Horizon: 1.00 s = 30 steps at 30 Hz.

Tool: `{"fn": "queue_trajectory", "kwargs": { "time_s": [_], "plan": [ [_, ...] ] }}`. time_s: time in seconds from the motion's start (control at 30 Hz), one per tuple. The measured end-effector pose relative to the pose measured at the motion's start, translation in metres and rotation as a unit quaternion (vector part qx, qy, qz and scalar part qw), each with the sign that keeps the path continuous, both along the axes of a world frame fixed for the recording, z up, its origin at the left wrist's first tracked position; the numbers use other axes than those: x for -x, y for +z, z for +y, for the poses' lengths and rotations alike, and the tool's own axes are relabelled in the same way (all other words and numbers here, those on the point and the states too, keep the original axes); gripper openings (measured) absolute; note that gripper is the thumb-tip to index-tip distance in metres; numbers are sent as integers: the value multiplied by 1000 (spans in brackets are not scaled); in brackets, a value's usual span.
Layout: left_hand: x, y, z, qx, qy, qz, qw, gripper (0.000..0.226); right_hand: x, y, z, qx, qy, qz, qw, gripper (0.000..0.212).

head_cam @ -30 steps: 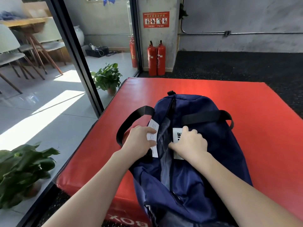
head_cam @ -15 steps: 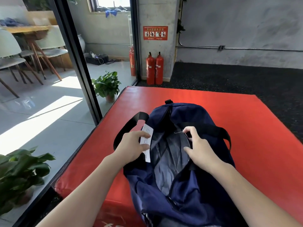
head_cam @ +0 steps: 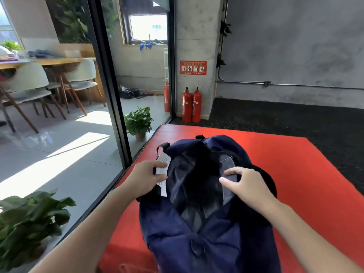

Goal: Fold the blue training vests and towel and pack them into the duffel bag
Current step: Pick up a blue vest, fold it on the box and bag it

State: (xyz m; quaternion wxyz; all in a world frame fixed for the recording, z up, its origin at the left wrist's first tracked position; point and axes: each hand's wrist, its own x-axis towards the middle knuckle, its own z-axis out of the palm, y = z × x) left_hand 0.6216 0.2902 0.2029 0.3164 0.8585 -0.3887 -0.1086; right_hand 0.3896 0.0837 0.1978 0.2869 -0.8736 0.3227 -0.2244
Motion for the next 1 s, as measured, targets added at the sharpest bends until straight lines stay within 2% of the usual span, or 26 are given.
{"fn": "queue_trajectory", "kwargs": {
  "time_s": [0.17, 0.3, 0.4, 0.5, 0.57, 0.67, 0.73, 0.77, 0.83, 0.87, 0.9, 0.93, 1.0],
  "plan": [
    [-36, 76, 41, 14, 65, -36, 997, 37, -33, 70, 10, 59, 10, -33, 998, 20],
    [-61, 126, 64, 42, 80, -53, 994, 41, -67, 106, 28, 74, 24, -67, 995, 29],
    [-78, 144, 77, 44, 89, -90, 991, 46, -84, 109, 46, 77, 14, -110, 991, 33],
    [-88, 132, 85, 34, 90, -99, 991, 51, -91, 89, 55, 83, -9, -81, 993, 34],
    [-87, 105, 88, -2, 75, -92, 993, 52, -89, 68, 59, 121, -39, 16, 992, 40],
    [-86, 62, 88, -29, 61, -70, 995, 51, -85, 40, 72, 225, -66, 181, 955, 48],
    [-88, 46, 86, -16, 63, -60, 996, 53, -88, 27, 81, 307, -34, 165, 937, 50],
    [-88, 44, 83, -9, 62, -60, 996, 55, -92, 24, 86, 340, 8, 135, 931, 50],
    [-90, 44, 78, -2, 51, -64, 997, 59, -106, 20, 95, 436, 135, 80, 886, 45],
    [-90, 46, 76, 0, 44, -66, 997, 61, -115, 21, 101, 439, 199, 82, 872, 39],
    [-91, 47, 74, -1, 38, -69, 997, 62, -125, 22, 109, 403, 242, 93, 878, 36],
    [-90, 49, 73, -3, 30, -73, 997, 62, -136, 24, 115, 341, 252, 119, 898, 39],
    [-90, 51, 71, -8, 22, -77, 997, 64, -159, 22, 116, 187, 200, 147, 950, 51]
  ]
}}
